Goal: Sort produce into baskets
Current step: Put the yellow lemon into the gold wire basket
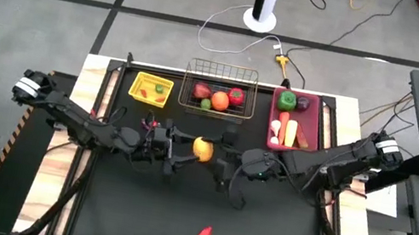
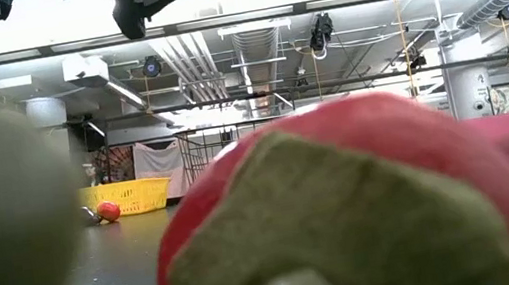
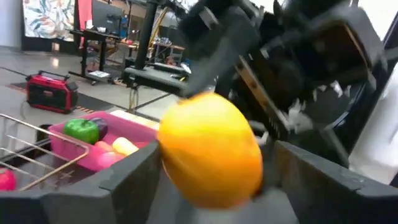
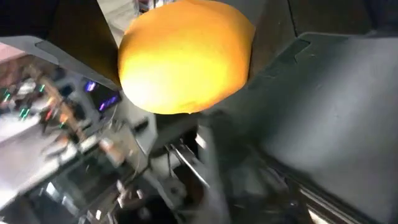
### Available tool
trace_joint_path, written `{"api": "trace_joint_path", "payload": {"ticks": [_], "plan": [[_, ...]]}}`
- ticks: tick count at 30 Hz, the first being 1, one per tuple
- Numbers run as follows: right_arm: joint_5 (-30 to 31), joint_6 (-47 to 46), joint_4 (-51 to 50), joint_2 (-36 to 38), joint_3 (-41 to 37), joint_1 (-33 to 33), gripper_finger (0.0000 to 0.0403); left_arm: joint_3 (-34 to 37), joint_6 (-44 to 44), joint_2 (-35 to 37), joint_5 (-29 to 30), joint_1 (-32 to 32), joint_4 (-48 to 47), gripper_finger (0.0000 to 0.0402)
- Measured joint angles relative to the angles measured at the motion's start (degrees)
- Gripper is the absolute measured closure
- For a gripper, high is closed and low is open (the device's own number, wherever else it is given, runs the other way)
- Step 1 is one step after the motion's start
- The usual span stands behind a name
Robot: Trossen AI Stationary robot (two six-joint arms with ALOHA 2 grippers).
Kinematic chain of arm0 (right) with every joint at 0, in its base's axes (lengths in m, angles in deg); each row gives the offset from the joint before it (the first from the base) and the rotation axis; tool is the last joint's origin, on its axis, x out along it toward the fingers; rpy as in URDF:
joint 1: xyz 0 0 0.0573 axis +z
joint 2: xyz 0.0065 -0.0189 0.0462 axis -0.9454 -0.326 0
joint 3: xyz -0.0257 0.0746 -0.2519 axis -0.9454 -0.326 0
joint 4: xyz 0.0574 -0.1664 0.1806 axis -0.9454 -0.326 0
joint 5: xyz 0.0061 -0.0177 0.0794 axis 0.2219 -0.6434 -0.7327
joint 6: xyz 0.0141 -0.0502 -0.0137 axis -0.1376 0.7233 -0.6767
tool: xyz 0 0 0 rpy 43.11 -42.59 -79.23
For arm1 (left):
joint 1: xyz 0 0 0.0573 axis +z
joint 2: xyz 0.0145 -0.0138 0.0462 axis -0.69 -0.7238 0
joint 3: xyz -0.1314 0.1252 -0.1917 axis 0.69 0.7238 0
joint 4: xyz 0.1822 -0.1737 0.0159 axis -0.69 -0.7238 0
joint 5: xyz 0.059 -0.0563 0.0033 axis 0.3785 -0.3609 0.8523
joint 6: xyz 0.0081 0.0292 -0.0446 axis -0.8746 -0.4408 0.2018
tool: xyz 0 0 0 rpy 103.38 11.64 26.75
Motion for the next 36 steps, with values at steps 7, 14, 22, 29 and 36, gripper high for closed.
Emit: {"api": "trace_joint_path", "payload": {"ticks": [7,14,22,29,36], "plan": [[0.33,-11.24,-16.34,-0.1,8.15,-5.71,0.0092,0.0,-2.04,3.95,-0.06,-0.11,-13.06,0.0087],[-6.01,-21.68,-28.03,-1.41,14.99,-17.95,0.0092,0.02,5.08,8.68,-0.19,-0.17,-28.49,0.0086],[-24.0,-40.21,-29.85,-8.96,19.1,-33.79,0.0092,0.06,11.18,12.51,2.97,-0.38,-38.47,0.0086],[-25.85,-43.59,-33.61,-19.18,27.02,-38.59,0.0092,0.13,13.59,13.97,5.57,-1.78,-41.84,0.0086],[-22.24,-45.28,-35.39,-27.99,35.18,-40.06,0.0092,0.13,14.5,14.45,5.71,-2.77,-42.77,0.0086]]}}
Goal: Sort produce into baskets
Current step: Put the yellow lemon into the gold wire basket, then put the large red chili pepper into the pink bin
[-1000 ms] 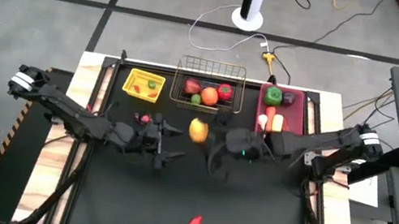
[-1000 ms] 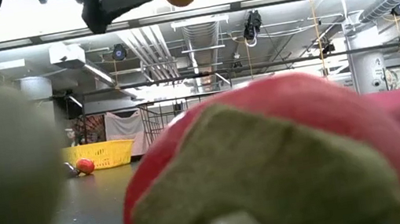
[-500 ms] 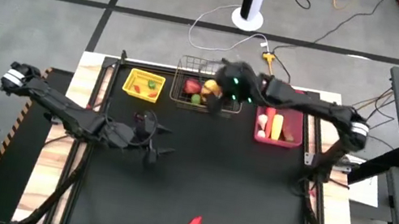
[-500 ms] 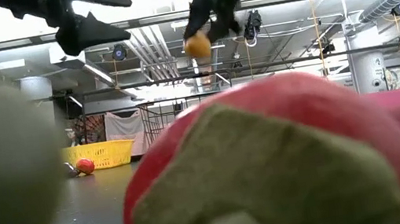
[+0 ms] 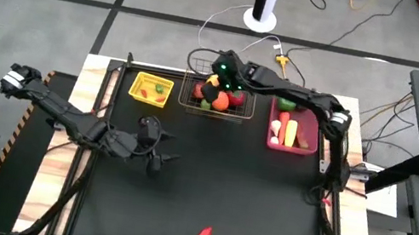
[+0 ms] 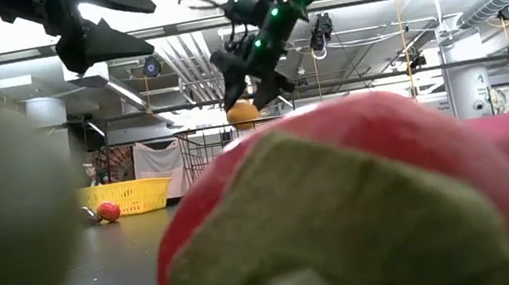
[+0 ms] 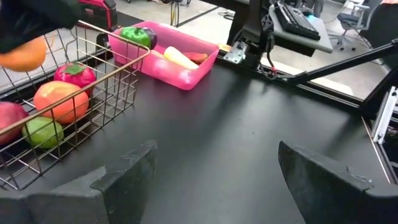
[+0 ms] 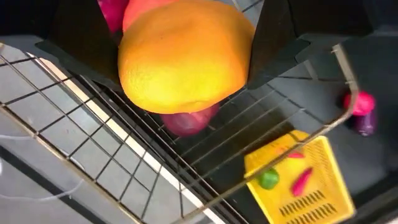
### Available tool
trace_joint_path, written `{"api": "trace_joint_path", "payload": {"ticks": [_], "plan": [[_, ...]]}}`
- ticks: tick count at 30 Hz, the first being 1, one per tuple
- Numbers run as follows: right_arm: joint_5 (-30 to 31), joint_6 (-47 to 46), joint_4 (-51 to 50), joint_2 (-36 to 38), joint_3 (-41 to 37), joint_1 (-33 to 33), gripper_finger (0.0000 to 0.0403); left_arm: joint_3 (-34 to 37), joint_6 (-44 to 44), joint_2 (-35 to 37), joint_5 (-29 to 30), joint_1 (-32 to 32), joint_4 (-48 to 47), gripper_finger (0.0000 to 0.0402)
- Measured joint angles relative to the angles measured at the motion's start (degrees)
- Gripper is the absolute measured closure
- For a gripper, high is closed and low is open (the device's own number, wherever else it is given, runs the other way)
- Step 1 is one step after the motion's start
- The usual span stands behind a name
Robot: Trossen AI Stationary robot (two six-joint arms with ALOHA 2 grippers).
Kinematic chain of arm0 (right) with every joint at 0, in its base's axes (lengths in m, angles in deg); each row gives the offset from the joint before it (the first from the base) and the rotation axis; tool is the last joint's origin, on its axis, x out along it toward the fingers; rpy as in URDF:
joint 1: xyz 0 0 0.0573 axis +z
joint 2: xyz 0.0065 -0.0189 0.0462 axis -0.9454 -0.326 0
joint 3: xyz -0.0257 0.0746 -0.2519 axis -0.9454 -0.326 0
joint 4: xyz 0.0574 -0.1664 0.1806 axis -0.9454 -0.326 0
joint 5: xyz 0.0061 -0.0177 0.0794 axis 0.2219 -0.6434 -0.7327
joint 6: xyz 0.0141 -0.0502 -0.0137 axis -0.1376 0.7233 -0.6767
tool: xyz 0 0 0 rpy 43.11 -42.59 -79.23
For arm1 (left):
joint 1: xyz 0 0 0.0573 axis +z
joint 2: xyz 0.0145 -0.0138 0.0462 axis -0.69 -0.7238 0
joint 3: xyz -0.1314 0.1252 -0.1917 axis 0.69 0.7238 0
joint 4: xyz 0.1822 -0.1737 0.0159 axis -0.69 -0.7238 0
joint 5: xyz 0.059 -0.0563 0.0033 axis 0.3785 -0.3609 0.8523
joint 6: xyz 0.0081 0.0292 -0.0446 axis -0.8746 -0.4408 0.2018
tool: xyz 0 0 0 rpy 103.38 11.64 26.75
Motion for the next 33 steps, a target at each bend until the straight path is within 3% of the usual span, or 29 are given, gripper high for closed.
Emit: {"api": "trace_joint_path", "payload": {"ticks": [7,12,17,26,33], "plan": [[2.06,2.24,-7.41,-6.91,7.96,-1.73,0.0092,0.0,0.14,0.04,3.23,-1.37,0.04,0.0086],[2.97,2.39,-7.87,-9.23,8.77,-2.98,0.0092,0.0,0.14,0.07,4.31,-1.69,0.04,0.0086],[2.97,4.18,-9.67,-9.52,8.77,-3.84,0.0088,0.0,0.14,0.07,4.33,-1.69,-0.56,0.0086],[2.77,4.6,-9.72,-9.19,8.75,-3.99,0.0043,0.0,0.48,0.02,4.37,-1.65,-1.43,0.0086],[2.8,4.99,-9.82,-8.5,8.71,-4.01,0.004,0.0,1.04,0.02,4.37,-1.65,-2.5,0.0086]]}}
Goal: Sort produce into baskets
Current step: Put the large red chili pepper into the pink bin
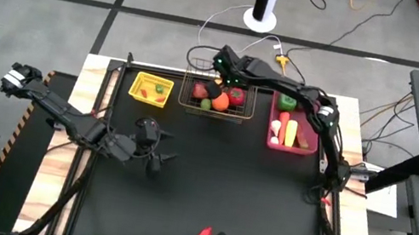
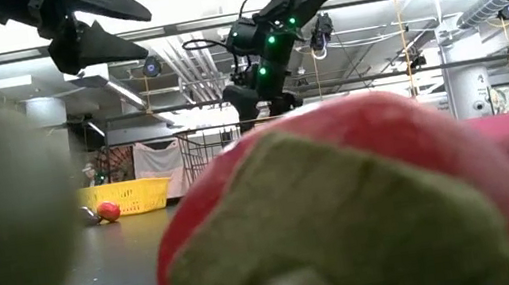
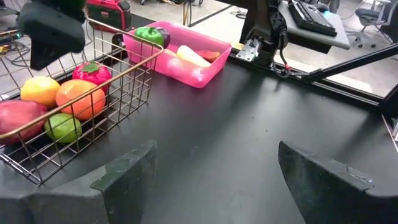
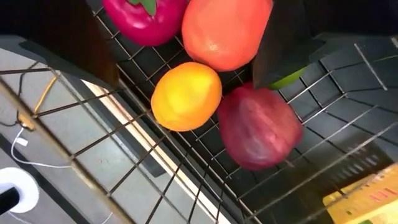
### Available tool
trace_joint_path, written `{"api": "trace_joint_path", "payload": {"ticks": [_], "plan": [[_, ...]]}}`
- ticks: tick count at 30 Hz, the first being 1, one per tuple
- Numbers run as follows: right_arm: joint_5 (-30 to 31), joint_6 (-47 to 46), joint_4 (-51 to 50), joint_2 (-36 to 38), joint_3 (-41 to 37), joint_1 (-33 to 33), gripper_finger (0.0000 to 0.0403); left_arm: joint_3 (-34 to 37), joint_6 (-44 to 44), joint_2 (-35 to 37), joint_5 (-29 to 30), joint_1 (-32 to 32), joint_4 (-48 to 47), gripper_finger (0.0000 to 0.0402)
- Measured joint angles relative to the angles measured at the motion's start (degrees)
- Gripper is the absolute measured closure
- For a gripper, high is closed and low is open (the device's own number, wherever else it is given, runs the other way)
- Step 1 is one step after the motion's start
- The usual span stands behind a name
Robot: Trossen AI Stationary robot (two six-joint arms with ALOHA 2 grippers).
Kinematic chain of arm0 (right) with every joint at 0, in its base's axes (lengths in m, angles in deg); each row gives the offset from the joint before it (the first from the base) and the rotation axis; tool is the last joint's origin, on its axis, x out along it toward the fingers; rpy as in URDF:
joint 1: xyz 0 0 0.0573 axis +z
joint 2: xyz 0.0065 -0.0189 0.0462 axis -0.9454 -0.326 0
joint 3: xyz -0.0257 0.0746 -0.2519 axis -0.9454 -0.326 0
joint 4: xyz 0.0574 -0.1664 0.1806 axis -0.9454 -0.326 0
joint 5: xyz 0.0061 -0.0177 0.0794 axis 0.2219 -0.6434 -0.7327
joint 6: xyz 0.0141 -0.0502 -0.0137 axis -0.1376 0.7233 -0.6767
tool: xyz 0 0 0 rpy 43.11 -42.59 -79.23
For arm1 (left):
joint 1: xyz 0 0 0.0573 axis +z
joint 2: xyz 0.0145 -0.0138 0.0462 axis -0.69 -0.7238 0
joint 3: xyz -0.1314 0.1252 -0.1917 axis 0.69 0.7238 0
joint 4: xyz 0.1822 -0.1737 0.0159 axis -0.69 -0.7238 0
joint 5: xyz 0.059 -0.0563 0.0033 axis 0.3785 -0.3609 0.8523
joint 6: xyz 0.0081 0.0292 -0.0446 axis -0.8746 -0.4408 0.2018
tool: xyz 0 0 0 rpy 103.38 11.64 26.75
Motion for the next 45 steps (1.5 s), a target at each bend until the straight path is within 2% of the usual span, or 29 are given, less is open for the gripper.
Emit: {"api": "trace_joint_path", "payload": {"ticks": [7,15,23,27,33,40,45], "plan": [[-0.09,4.5,-3.1,6.39,-0.02,2.14,0.0039,0.0,0.0,-0.04,0.0,0.0,-0.69,0.0086],[-2.76,13.05,-12.47,15.52,-2.14,12.8,0.0039,0.0,0.0,-0.07,-0.01,0.0,-1.12,0.0086],[-12.97,21.2,-12.11,25.88,-15.67,28.1,0.0039,0.0,-0.14,-0.07,-0.02,0.0,-2.51,0.0086],[-13.7,18.93,-10.97,28.91,-22.16,36.29,0.0039,0.0,-3.47,-0.07,-0.02,0.18,-2.25,0.0086],[-13.28,11.56,-8.74,28.7,-27.52,45.79,0.0039,-0.87,-7.54,-0.22,0.0,0.44,-2.07,0.0086],[-11.41,10.52,-6.65,23.96,-28.11,51.94,0.0039,-1.18,-3.7,-0.32,-0.04,0.39,0.5,0.0086],[-9.87,12.84,-5.13,19.47,-28.11,55.87,0.0039,-1.18,-5.1,-0.44,-0.07,0.39,4.24,0.0086]]}}
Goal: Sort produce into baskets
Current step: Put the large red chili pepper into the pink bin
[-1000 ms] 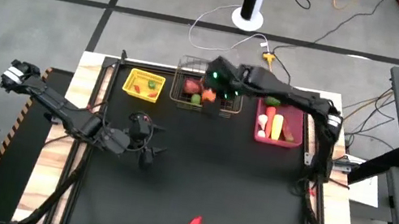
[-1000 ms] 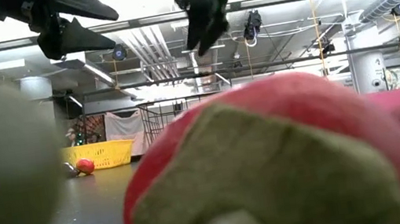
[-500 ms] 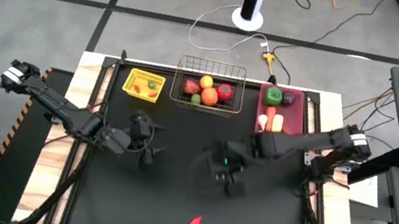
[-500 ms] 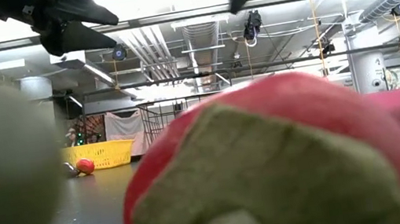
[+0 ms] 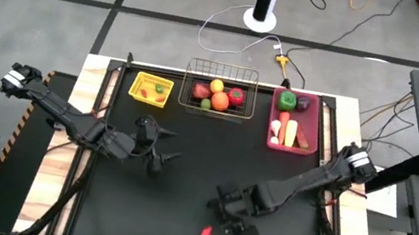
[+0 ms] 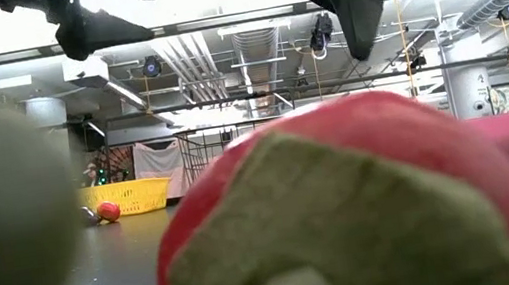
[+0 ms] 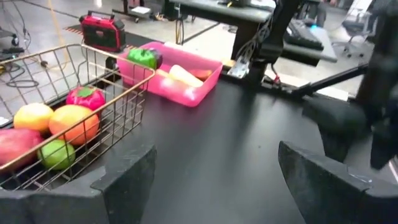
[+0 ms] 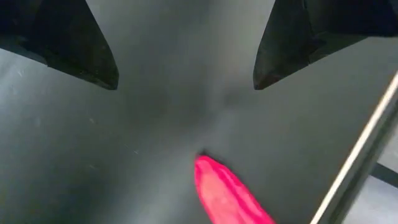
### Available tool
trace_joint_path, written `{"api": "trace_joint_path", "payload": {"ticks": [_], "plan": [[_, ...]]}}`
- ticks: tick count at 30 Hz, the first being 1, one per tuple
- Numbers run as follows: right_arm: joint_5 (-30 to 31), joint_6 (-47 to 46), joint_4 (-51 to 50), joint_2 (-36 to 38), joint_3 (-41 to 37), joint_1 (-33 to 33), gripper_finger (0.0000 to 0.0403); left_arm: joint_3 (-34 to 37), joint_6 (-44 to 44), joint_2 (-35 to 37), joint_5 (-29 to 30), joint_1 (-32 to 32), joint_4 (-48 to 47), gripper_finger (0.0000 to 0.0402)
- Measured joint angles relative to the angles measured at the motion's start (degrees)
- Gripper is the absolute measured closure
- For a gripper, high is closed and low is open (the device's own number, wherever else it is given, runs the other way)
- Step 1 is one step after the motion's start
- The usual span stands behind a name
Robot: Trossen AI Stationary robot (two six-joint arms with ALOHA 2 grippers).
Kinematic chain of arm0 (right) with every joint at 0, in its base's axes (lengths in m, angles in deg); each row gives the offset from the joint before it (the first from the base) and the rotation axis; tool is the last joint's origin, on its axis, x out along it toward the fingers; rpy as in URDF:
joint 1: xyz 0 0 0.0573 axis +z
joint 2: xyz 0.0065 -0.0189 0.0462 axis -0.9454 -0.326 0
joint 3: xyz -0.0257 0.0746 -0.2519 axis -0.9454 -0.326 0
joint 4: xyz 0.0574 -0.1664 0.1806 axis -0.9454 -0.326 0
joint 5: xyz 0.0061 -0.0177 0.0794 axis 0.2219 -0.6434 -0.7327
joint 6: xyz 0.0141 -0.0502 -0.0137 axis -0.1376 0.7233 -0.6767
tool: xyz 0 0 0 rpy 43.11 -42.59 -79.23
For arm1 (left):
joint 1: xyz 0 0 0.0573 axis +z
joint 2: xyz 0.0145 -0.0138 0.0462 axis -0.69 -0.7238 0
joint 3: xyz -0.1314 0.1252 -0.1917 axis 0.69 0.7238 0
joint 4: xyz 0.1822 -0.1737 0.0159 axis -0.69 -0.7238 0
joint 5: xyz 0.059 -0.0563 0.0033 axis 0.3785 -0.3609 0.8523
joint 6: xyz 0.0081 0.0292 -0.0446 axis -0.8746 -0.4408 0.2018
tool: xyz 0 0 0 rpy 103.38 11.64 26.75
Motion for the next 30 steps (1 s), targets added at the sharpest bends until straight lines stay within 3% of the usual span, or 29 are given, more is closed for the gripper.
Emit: {"api": "trace_joint_path", "payload": {"ticks": [12,30], "plan": [[1.21,3.77,18.45,-9.78,0.0,2.1,0.0039,-0.02,-1.46,-0.52,0.02,0.04,3.73,0.0086],[0.59,5.3,23.52,-15.35,0.04,3.37,0.0039,-0.02,2.53,-0.58,-1.07,-0.07,3.38,0.0086]]}}
